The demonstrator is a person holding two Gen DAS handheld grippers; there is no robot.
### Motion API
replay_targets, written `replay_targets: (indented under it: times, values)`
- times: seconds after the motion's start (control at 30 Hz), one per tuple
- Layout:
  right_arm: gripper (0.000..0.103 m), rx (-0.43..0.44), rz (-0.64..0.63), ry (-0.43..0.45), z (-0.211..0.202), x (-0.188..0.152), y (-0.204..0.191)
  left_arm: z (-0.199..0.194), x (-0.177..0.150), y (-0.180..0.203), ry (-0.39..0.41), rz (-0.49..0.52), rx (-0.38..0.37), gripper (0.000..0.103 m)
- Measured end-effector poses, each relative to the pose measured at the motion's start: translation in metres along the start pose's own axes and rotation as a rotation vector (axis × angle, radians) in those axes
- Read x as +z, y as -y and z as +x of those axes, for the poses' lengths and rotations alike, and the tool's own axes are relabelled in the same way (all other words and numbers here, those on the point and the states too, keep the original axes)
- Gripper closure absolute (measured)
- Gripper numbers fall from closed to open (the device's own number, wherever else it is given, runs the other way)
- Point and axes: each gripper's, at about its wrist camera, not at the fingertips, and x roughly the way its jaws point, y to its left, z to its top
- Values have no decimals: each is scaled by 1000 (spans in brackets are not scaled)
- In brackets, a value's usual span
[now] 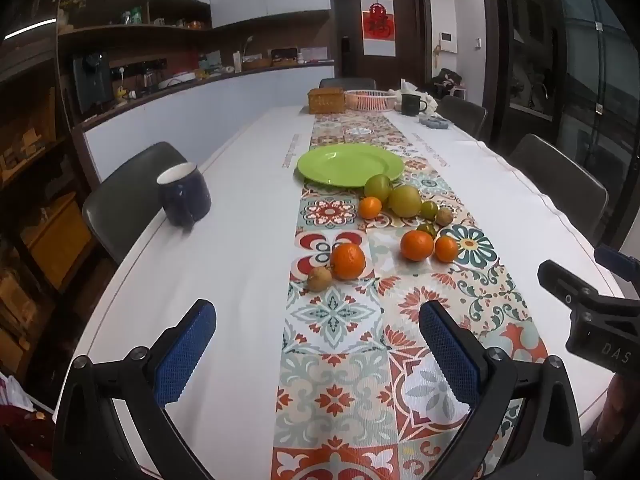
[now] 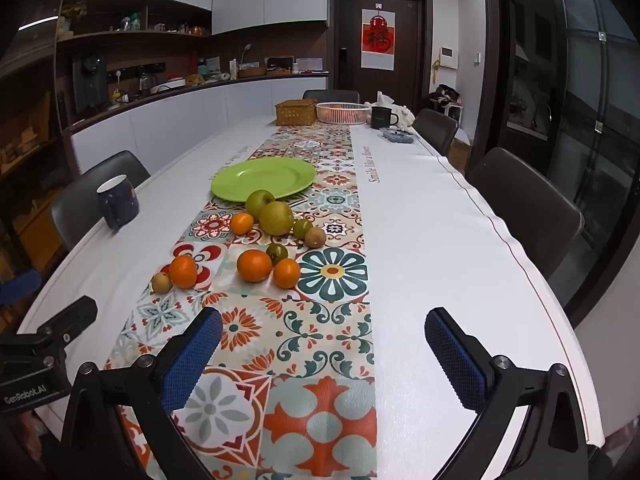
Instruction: Organize fruits
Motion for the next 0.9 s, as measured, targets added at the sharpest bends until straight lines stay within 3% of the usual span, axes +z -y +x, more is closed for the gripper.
replay_targets:
  times: [0.9]
  values:
    - [1, 4, -4, 5, -2, 0, -1, -7, -1, -7, 12, -30, 25, 0]
